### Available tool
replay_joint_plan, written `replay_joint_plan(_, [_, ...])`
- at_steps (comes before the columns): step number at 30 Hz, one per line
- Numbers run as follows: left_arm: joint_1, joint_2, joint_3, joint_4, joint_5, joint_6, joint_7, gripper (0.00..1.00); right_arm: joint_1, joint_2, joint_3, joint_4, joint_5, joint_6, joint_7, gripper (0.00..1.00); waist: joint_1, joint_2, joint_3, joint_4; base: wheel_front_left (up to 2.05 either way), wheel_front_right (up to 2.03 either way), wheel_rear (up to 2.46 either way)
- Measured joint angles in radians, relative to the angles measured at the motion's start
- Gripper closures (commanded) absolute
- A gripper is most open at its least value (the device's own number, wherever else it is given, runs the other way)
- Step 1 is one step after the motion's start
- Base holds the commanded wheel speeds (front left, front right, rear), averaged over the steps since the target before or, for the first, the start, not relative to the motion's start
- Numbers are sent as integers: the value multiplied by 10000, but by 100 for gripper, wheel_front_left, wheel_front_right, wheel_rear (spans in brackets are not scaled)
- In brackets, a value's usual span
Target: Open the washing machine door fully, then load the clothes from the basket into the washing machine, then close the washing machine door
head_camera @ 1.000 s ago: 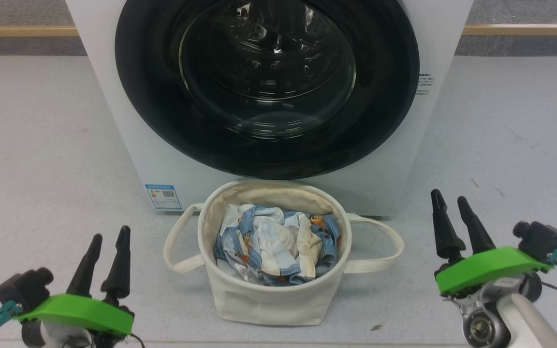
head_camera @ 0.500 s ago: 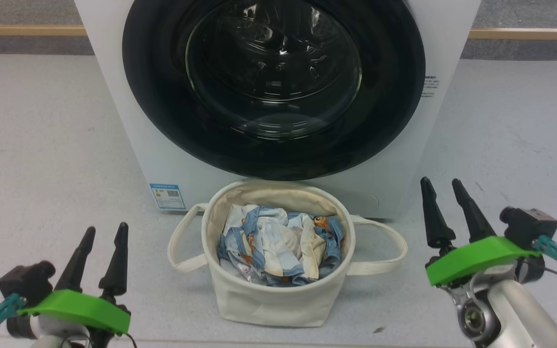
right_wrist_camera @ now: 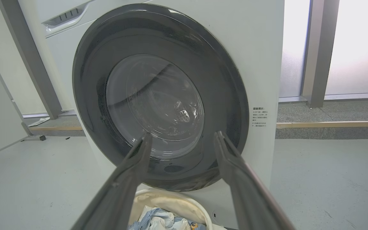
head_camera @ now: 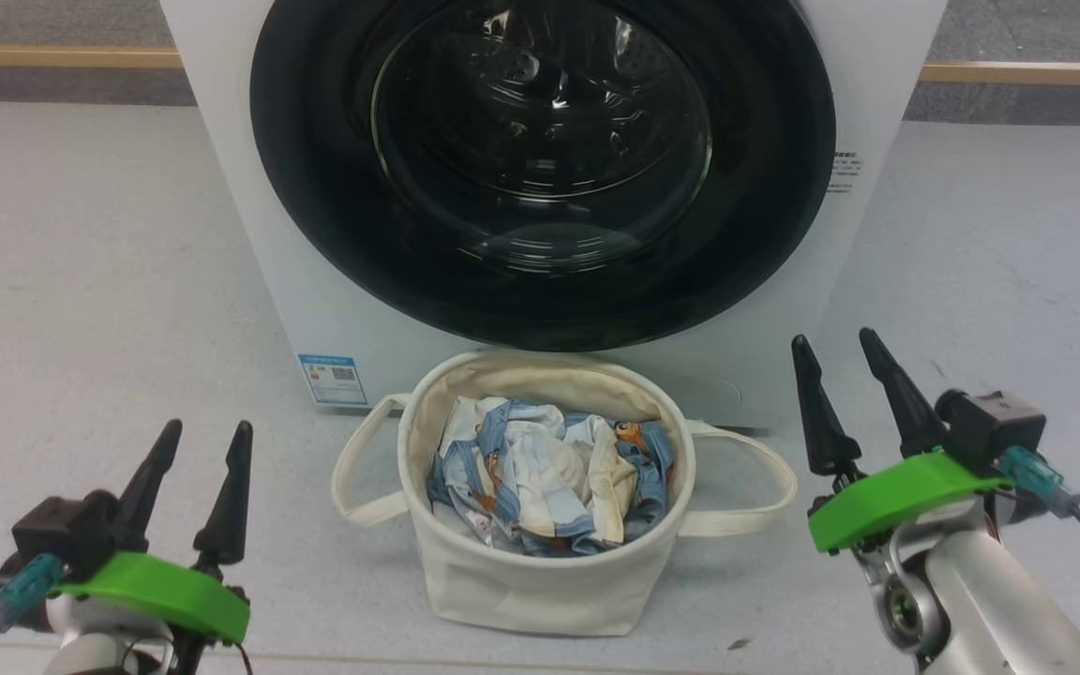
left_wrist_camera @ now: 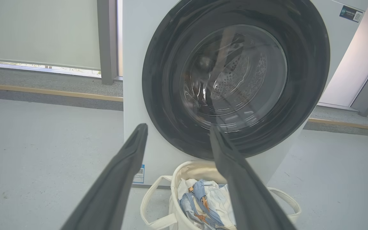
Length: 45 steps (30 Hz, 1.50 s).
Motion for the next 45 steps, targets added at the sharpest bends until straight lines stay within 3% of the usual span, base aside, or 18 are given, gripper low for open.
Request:
replay_joint_plan(13, [-213, 119, 65, 280, 1246, -82, -345, 0, -353, 94, 88, 96, -1526, 2, -98, 0, 0, 0, -53, 128, 0, 0, 0])
replay_joint_plan(45, [-217, 79, 500, 77, 1275, -92, -353, 0, -93, 240, -510, 290, -1524, 2, -98, 0, -1, 0, 28, 103, 0, 0, 0])
